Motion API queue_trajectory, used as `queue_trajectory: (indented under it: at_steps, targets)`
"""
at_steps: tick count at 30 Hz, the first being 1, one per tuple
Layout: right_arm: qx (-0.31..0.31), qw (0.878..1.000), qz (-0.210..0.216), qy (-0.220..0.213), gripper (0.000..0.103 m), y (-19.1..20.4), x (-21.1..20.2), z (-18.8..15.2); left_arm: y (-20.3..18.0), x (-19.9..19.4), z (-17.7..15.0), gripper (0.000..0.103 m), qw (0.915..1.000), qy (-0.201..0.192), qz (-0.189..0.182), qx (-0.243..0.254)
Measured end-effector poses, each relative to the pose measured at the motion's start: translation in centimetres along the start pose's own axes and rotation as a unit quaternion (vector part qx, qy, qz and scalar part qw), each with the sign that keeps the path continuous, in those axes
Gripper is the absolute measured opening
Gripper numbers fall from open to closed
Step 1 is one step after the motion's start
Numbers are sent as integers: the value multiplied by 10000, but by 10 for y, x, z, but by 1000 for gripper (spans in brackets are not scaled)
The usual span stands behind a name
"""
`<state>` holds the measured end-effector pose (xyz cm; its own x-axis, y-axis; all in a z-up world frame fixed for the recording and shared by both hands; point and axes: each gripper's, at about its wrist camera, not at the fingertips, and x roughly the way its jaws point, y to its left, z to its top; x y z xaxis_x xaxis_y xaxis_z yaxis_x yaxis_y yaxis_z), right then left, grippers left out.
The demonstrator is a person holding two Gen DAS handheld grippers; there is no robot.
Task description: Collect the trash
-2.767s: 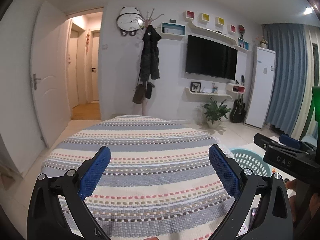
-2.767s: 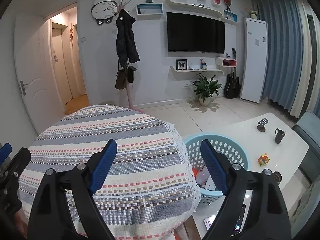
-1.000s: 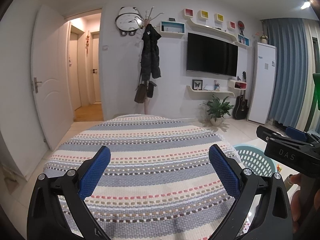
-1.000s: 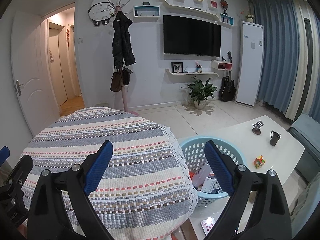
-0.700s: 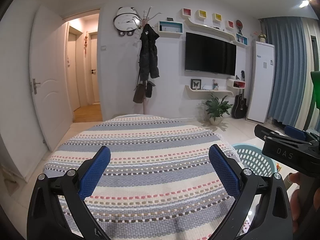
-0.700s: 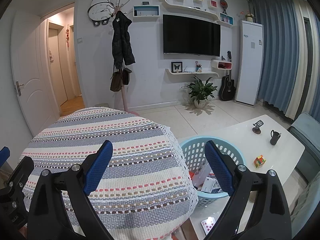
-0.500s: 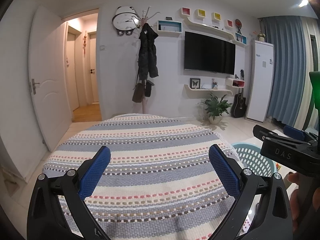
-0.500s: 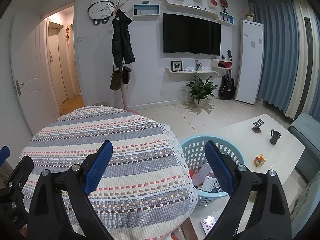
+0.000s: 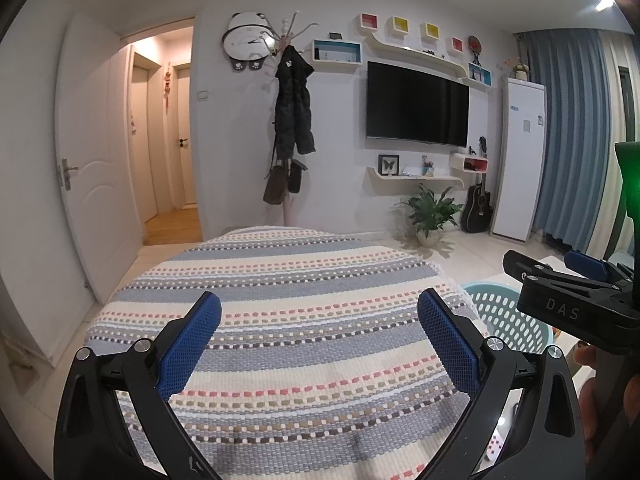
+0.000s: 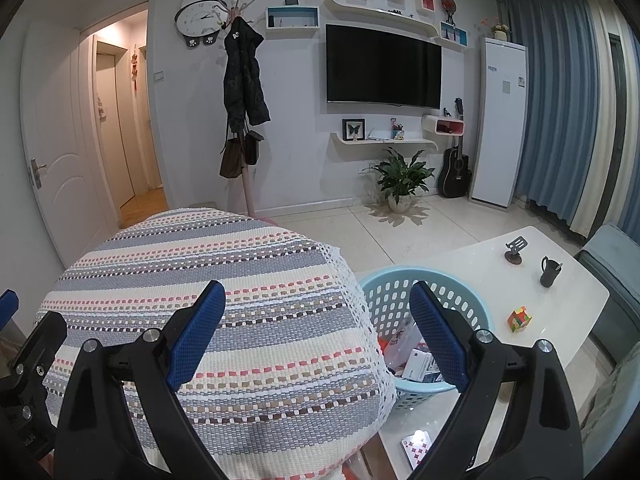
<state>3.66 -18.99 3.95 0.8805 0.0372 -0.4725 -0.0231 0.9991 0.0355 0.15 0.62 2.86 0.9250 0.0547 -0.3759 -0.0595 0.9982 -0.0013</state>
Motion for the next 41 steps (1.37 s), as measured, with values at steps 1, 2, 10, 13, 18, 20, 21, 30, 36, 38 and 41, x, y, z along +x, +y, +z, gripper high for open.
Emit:
queue_trajectory:
  at_steps: [1, 2, 10, 13, 18, 20, 21, 30, 36, 38, 41]
  targets:
    - [2, 10000, 2, 2, 89, 0, 0, 0, 1, 0, 0, 95, 10000, -3, -2, -14]
    - [3, 10000, 1, 6, 89, 0, 0, 0, 1, 0, 0, 95, 10000, -4, -7, -27]
    - [-2, 10000, 12, 71, 89, 1, 3, -3, 1, 0, -1, 95, 10000, 3, 2, -35]
    - [10, 10000, 24, 94, 89, 1, 4, -4, 2, 0, 0, 95, 10000, 12, -1, -38]
    - [17, 9999, 45, 92, 89, 1, 3, -5, 3, 0, -1, 95, 10000, 40, -2, -79]
    - [18, 9999, 60, 96, 89, 2, 2, -6, 3, -1, -1, 95, 10000, 29, 60, -75]
    - [17, 9999, 65, 99, 89, 2, 2, -6, 3, -1, -1, 95, 9999, 9, 98, -66]
    - [37, 9999, 78, 128, 89, 1, 4, -7, -2, -8, -1, 95, 9986, -224, 478, 80]
    - [88, 9998, 91, 144, 89, -1, 4, -7, 4, -6, 2, 95, 9998, -59, 179, -37]
    - [74, 9998, 88, 140, 89, -1, 4, -7, 6, -5, 1, 95, 9998, -38, 205, -52]
    - [72, 9998, 94, 140, 89, -1, 3, -7, 6, -5, 0, 95, 9998, -36, 195, -45]
